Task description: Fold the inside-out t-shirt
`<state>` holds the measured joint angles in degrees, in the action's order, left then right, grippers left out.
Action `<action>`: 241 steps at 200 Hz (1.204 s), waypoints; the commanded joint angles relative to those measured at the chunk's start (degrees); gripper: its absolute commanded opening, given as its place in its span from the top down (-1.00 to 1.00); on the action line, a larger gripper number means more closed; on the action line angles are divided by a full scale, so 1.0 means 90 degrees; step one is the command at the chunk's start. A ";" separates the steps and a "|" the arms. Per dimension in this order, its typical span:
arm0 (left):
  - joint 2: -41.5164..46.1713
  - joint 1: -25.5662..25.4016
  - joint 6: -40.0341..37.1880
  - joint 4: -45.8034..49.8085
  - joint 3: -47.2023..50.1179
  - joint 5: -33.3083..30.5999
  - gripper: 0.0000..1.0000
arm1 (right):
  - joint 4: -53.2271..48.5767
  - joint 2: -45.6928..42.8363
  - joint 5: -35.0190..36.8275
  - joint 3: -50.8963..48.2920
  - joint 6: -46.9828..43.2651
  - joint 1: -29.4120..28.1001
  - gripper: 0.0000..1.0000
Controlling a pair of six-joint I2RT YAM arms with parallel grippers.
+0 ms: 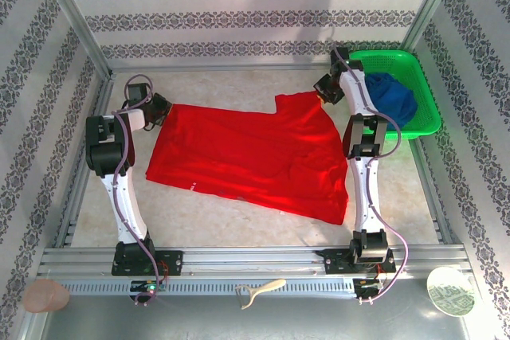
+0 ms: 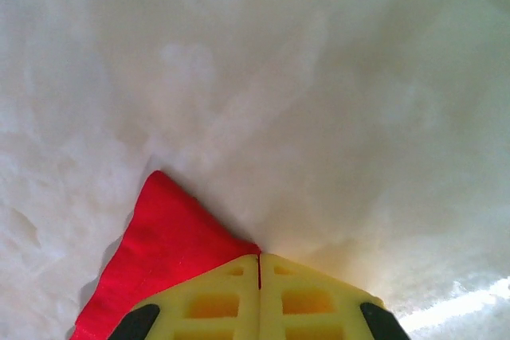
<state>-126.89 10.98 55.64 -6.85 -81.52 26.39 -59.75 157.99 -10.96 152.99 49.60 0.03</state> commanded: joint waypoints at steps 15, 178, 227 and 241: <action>-0.0025 0.0041 -0.0484 0.0286 -0.0592 0.0359 1.00 | 0.0685 -0.0788 -0.0637 -0.0432 -0.0347 -0.0072 1.00; 0.0818 0.0468 -0.0297 -0.0250 0.0051 0.1139 1.00 | 0.3585 -0.6786 -0.0572 -0.8273 0.0088 -0.0346 1.00; 0.1071 0.0601 -0.0168 -0.0271 0.0450 0.1148 1.00 | 0.3332 -0.7976 -0.0276 -0.9328 0.0320 -0.0772 1.00; 0.1115 0.0623 -0.0109 -0.0336 0.0567 0.1179 1.00 | 0.3269 -0.8310 -0.0157 -0.9657 0.0455 -0.0919 1.00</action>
<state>-119.11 15.31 53.17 -7.18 -78.37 36.12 -29.69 87.77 -15.29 70.11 51.27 -6.37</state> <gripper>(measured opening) 0.046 0.054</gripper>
